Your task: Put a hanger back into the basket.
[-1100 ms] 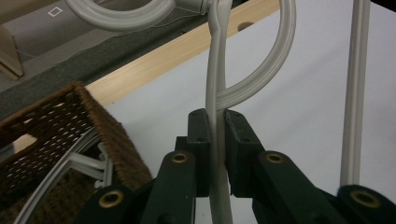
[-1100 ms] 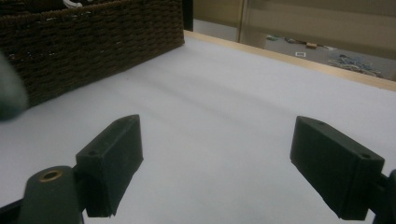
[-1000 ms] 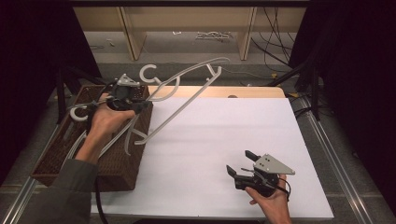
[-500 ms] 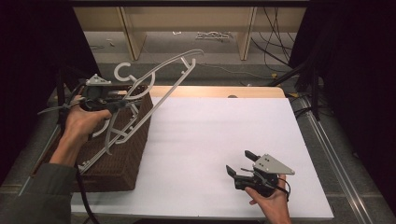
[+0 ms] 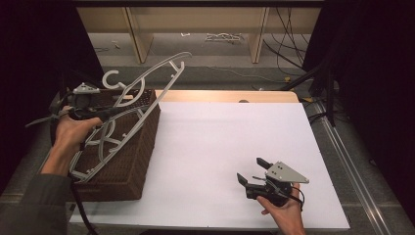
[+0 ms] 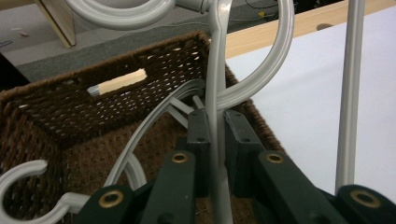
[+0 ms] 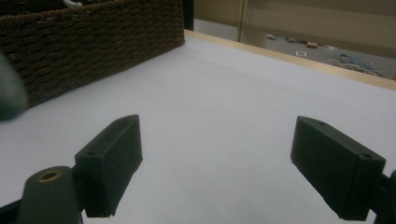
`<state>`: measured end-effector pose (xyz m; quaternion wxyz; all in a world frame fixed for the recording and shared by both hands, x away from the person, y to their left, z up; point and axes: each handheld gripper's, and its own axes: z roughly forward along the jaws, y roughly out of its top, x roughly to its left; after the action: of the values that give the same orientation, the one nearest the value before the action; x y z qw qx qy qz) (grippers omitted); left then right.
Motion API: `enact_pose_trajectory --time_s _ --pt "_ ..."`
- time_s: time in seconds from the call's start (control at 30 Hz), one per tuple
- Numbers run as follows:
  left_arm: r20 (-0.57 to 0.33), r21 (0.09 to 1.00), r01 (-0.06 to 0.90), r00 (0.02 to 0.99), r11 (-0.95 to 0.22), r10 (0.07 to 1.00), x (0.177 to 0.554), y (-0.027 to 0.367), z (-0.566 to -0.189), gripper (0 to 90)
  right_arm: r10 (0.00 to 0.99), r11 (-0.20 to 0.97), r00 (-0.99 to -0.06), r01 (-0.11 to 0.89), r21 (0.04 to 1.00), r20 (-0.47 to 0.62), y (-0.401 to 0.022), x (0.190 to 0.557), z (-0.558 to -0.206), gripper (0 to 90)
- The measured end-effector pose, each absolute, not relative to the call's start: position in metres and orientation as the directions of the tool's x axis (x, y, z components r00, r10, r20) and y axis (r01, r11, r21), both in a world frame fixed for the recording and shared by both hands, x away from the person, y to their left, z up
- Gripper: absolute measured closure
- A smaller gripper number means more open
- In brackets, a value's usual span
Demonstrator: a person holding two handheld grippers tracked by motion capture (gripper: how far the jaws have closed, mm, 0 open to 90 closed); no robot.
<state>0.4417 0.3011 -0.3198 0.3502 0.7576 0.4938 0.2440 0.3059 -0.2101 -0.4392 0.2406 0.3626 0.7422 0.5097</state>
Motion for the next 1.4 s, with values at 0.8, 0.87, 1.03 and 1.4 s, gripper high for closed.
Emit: enact_pose_trajectory --time_s 0.8,0.87,1.03,1.4 --pt "0.061 0.752 0.625 0.252 -0.21 0.966 0.426 0.368 -0.355 81.4 0.784 0.217 -0.621 0.291 0.932 0.012 -0.209 0.306 -0.44 17.6" --pt "0.057 0.752 0.627 0.25 -0.206 0.966 0.425 0.37 -0.357 81.4 0.783 0.217 -0.622 0.288 0.933 0.01 -0.209 0.306 -0.44 17.6" --pt "0.063 0.746 0.633 0.239 -0.205 0.969 0.42 0.38 -0.363 81.4 0.783 0.217 -0.622 0.292 0.932 0.012 -0.209 0.307 -0.44 17.6" --pt "0.099 0.729 0.645 0.231 -0.228 0.968 0.411 0.392 -0.371 81.3 0.782 0.204 -0.623 0.298 0.933 0.028 -0.209 0.307 -0.441 17.6"
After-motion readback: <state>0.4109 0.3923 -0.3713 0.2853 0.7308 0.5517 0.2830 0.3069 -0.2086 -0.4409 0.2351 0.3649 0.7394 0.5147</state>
